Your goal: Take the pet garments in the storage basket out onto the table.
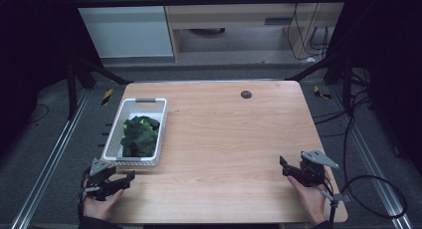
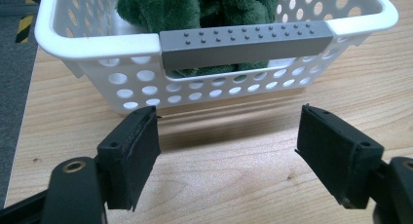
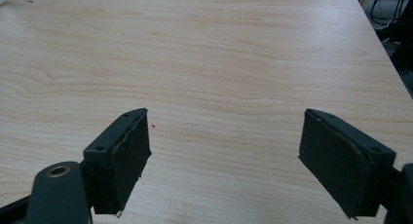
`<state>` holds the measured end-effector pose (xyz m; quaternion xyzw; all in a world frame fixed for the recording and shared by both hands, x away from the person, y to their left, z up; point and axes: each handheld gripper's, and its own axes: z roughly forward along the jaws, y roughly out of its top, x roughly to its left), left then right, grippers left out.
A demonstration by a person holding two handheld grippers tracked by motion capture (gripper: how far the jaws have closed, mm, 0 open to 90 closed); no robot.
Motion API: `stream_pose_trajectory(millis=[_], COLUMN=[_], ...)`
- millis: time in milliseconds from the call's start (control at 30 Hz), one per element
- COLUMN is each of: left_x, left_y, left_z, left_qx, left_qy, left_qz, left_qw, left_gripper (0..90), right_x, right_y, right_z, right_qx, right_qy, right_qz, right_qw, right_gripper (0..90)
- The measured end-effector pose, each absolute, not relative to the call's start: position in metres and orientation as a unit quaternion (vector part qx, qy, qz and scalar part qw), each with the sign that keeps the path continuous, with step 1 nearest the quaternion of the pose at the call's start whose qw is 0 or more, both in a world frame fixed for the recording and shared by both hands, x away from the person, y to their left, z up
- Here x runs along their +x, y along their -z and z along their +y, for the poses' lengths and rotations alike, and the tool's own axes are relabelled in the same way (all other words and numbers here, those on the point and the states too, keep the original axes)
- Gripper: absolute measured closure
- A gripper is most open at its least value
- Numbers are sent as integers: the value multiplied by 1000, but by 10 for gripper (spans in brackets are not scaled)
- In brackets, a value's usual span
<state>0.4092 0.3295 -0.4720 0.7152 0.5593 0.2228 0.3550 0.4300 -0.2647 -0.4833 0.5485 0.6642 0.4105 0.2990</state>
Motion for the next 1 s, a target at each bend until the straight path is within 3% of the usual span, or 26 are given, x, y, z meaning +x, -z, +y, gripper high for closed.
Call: stream_pose_trajectory(millis=[1000], left_x=[399], left_y=[442], left_z=[333], left_qx=[701], left_qy=[-228], left_qz=[554], left_qw=[388], left_gripper=[201], right_x=[431], right_y=[482], right_z=[-250], right_qx=[535], right_qy=[-400], right_qz=[691], right_qw=[278], right_gripper=[172])
